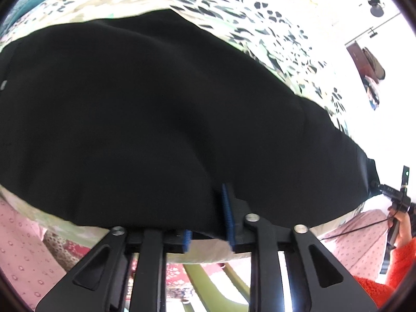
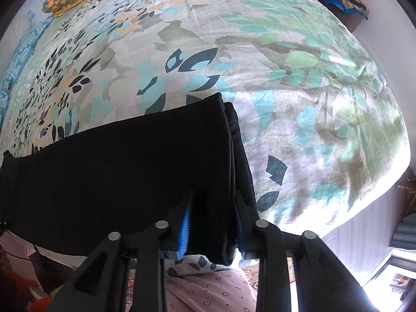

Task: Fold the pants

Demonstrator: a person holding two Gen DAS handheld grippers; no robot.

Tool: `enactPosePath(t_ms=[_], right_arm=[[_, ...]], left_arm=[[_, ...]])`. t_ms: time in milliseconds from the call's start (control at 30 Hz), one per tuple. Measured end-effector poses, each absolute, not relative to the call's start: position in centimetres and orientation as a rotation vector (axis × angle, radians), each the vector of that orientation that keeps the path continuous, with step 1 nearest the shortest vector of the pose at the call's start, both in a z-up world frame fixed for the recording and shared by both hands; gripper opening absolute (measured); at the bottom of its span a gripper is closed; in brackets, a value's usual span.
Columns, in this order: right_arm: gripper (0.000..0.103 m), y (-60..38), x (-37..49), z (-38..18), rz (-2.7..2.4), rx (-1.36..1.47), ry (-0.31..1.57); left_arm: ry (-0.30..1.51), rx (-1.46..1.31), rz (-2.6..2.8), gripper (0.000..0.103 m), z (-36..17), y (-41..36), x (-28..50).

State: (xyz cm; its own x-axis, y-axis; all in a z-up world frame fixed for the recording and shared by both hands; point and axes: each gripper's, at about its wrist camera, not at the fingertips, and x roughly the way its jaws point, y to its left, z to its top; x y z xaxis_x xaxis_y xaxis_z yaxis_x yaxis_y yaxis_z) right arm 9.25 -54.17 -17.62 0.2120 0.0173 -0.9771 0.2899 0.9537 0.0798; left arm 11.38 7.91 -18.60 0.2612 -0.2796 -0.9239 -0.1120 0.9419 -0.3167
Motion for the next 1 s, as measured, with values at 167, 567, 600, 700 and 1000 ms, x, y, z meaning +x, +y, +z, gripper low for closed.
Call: enactPosePath(t_ms=[167,567,600,700,1000], right_arm=[[0.035,-55.6,8.3,-17.3,-0.181,0.343,1.326],[0.012,-54.8,9.0,-17.7,-0.242,0.297,1.344],[0.012,-54.8,9.0,-17.8,-0.246,0.296,1.346],[0.012,-54.9,9.0,-17.9,-0.256,0.299,1.353],[0.013,-54.6,9.4,-18.3,-0.262,0.268,1.385]], left_arm=[[1.291,-0.443,-0.053,0.032,-17.9,10.6,10.5],[1.302,-0.670,0.144,0.007,-19.7,16.1,7.7],[1.308,-0.649,0.147,0.006,-19.7,15.9,7.7],[1.325,-0.589,0.160,0.006,-19.7,15.1,7.8],[1.346,-0.524,0.166,0.006,-19.4,15.0,8.0]])
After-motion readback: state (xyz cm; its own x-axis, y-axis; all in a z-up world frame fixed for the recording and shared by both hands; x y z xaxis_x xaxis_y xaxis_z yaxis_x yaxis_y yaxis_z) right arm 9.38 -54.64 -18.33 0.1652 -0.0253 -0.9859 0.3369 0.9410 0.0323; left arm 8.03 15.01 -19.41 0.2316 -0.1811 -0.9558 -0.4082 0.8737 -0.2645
